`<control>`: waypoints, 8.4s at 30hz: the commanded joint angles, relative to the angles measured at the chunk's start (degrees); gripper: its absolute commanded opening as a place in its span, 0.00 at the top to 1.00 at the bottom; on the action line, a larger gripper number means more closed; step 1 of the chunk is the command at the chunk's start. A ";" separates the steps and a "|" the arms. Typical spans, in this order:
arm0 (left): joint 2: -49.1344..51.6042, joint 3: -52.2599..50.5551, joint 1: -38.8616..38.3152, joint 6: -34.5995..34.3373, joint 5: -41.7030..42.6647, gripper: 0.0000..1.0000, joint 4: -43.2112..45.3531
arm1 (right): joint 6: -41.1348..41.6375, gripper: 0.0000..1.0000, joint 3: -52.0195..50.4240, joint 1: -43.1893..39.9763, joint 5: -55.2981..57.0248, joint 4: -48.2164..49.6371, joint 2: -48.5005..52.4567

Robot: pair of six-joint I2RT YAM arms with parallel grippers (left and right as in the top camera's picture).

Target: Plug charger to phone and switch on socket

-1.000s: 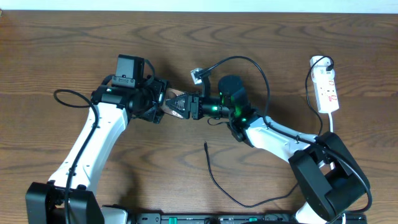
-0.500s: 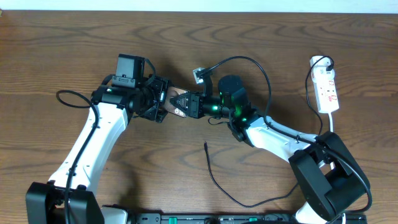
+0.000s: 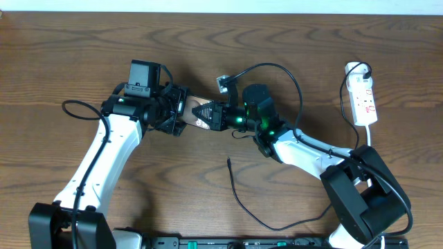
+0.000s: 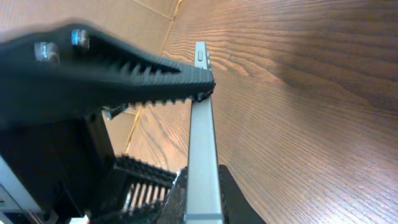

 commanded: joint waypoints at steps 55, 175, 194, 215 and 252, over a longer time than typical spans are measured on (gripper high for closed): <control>11.41 -1.44 10.73 15.28 28.22 0.05 40.37 | 59.19 0.99 0.55 -7.23 10.14 15.91 -0.07; 11.61 -1.49 33.44 23.21 58.77 0.93 53.96 | 4.96 0.01 12.11 -9.49 -11.78 -23.82 -0.07; 11.61 -1.49 36.20 23.04 59.74 0.93 54.71 | -9.27 0.01 15.23 6.34 15.08 -71.93 -0.07; 11.61 -1.49 36.20 23.06 59.74 0.93 54.69 | -4.81 0.07 15.23 12.28 27.50 -73.33 1.55; 11.61 -1.49 36.20 23.08 59.74 0.93 54.71 | -3.04 0.76 23.76 14.80 30.64 -81.44 11.74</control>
